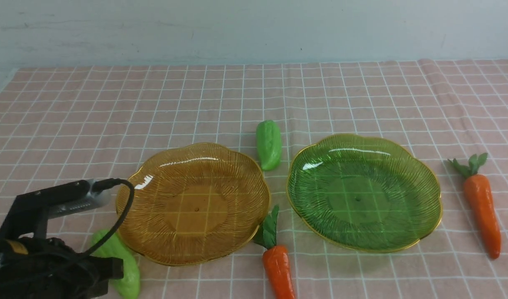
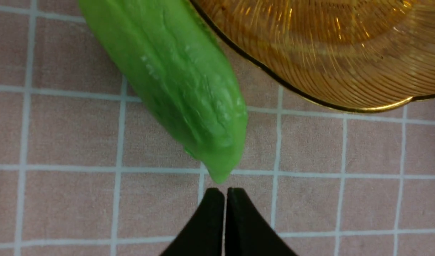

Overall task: Put different types of vegetables on the plate.
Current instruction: 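Put the green cucumber next to the left plate into that plate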

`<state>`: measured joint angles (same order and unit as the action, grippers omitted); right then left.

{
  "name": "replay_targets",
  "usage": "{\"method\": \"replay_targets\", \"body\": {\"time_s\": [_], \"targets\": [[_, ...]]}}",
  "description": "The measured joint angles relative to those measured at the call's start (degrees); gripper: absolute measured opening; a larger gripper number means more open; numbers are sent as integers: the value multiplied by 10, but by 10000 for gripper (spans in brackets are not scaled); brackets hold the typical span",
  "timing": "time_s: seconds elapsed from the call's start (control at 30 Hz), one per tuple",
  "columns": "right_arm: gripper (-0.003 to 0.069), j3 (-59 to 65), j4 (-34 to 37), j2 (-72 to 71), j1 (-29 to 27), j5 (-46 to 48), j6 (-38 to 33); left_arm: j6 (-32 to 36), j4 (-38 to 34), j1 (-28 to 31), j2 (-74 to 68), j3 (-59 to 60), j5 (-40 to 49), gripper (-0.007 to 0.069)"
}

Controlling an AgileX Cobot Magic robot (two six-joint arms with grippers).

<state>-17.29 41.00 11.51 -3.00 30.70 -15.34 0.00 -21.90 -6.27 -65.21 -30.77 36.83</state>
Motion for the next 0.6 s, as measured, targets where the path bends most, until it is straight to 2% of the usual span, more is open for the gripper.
{"method": "replay_targets", "body": {"time_s": [0.17,0.3,0.47,0.5,0.6], "targets": [[-15,-73,-46,97,0,83,-14,42,-13,0,-18,-1,-20,1],[-15,-94,-52,141,0,108,-35,81,-17,0,-23,-1,-35,45],[-15,-94,-51,162,0,120,-53,99,-18,0,-24,-1,-69,206],[-15,-94,-49,164,0,121,-55,101,-19,0,-26,-1,-80,319],[-15,-94,-49,164,0,121,-58,101,-19,0,-36,-1,-91,461]]}}
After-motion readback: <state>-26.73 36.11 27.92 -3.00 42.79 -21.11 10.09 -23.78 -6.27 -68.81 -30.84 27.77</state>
